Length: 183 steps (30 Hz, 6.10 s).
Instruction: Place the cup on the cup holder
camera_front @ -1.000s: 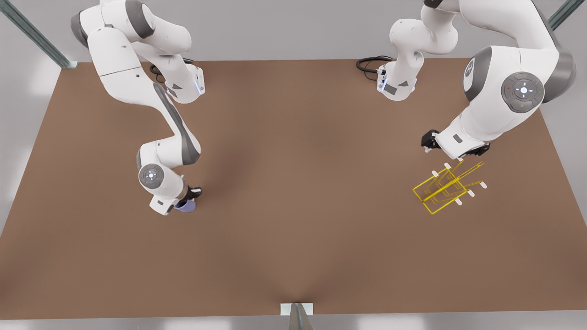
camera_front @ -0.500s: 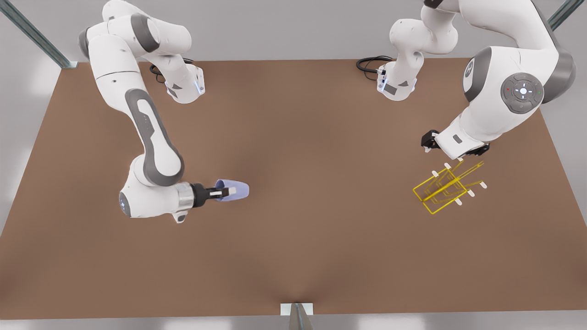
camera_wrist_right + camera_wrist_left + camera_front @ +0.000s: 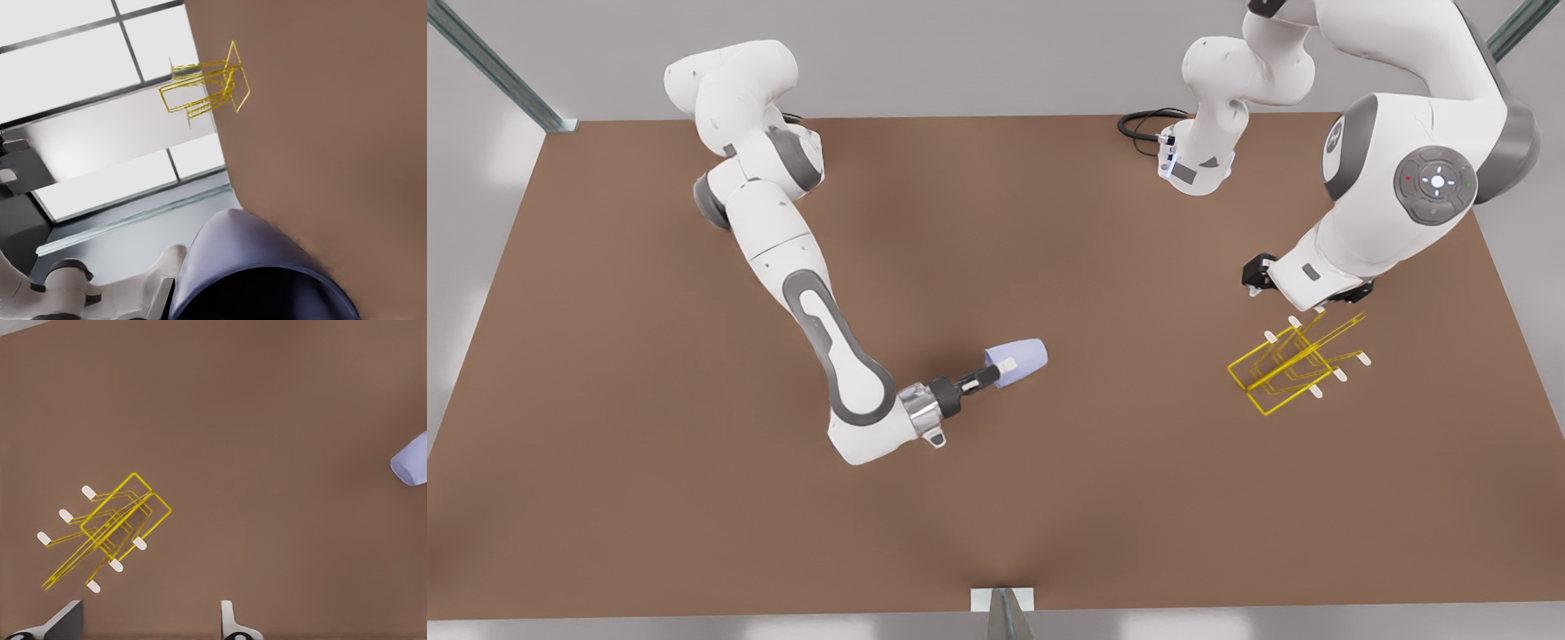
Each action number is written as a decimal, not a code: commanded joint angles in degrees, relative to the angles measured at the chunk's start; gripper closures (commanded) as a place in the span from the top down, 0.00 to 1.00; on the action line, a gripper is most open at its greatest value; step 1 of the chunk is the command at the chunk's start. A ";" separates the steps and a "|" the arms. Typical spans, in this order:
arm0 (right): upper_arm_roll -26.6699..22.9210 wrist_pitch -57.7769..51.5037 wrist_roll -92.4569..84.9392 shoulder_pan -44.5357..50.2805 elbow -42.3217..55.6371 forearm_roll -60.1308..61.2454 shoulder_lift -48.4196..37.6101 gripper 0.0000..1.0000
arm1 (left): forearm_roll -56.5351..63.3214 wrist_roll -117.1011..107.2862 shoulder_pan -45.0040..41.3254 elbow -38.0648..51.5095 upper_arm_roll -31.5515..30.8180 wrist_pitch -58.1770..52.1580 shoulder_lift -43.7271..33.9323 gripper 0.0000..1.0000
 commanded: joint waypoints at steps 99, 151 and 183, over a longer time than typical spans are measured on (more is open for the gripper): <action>-4.28 -9.59 22.80 -21.83 -23.78 -80.99 -53.15 1.00 | 12.51 11.88 -8.00 -11.45 -24.69 58.49 35.21 1.00; -4.28 -8.98 22.71 -22.09 -23.78 -81.08 -53.15 1.00 | 58.39 19.44 -12.39 -0.46 -24.86 -25.70 34.16 0.81; -4.46 -7.66 22.71 -22.53 -22.99 -81.26 -53.06 1.00 | 81.33 18.30 3.34 -36.41 -24.42 -30.89 26.95 0.81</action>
